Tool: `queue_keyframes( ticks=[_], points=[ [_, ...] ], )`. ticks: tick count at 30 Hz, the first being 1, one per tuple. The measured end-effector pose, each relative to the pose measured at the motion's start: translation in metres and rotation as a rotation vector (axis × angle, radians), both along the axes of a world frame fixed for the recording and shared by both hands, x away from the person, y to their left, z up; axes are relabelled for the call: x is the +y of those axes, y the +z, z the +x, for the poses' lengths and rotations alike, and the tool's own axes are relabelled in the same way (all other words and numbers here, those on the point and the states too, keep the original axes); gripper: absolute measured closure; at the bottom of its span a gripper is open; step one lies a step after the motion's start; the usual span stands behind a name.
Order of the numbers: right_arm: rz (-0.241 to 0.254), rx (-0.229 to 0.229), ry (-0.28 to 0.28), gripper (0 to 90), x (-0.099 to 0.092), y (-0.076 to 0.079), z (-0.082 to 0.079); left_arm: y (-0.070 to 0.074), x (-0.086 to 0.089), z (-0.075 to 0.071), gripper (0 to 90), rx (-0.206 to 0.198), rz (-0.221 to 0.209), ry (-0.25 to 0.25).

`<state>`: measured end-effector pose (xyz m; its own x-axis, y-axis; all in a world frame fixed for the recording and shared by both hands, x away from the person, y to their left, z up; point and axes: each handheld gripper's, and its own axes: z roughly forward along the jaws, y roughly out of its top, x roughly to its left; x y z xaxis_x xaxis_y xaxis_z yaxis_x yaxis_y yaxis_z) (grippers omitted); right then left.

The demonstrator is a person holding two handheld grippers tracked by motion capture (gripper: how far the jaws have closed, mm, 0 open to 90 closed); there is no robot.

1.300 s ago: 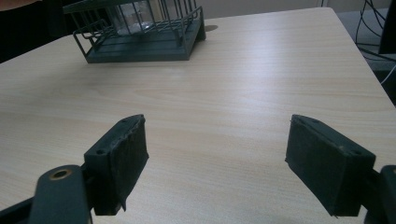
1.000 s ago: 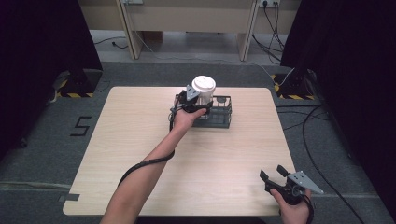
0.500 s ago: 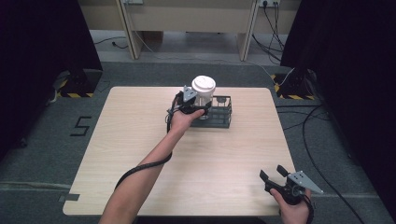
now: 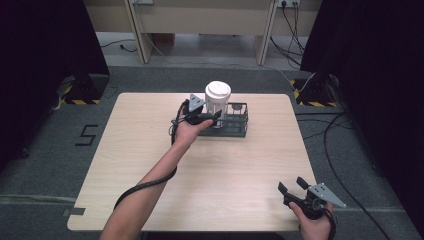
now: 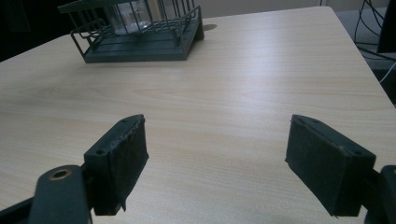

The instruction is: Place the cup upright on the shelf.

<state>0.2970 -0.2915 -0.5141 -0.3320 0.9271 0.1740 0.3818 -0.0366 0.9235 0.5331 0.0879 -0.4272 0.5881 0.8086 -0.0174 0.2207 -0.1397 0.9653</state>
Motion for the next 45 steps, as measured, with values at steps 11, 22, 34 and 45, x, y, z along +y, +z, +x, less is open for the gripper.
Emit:
queue_keyframes(
  ticks=[11, 22, 34, 45],
  points=[
    [-0.001, 0.0, -0.002, 21.1, 0.0, 0.0, 0.0, 0.001, 0.014, -0.012, 14.8, -0.012, 0.01, -0.008],
    [0.0, 0.002, -0.004, 21.1, 0.001, 0.0, 0.0, 0.001, 0.027, -0.028, 15.0, -0.019, 0.018, -0.016],
    [-0.001, 0.001, -0.006, 21.1, 0.0, 0.0, 0.0, 0.001, 0.04, -0.046, 15.3, -0.028, 0.023, -0.024],
    [-0.001, 0.001, -0.008, 21.1, 0.0, 0.0, 0.0, 0.0, 0.056, -0.063, 15.7, -0.041, 0.028, -0.023]
  ],
)
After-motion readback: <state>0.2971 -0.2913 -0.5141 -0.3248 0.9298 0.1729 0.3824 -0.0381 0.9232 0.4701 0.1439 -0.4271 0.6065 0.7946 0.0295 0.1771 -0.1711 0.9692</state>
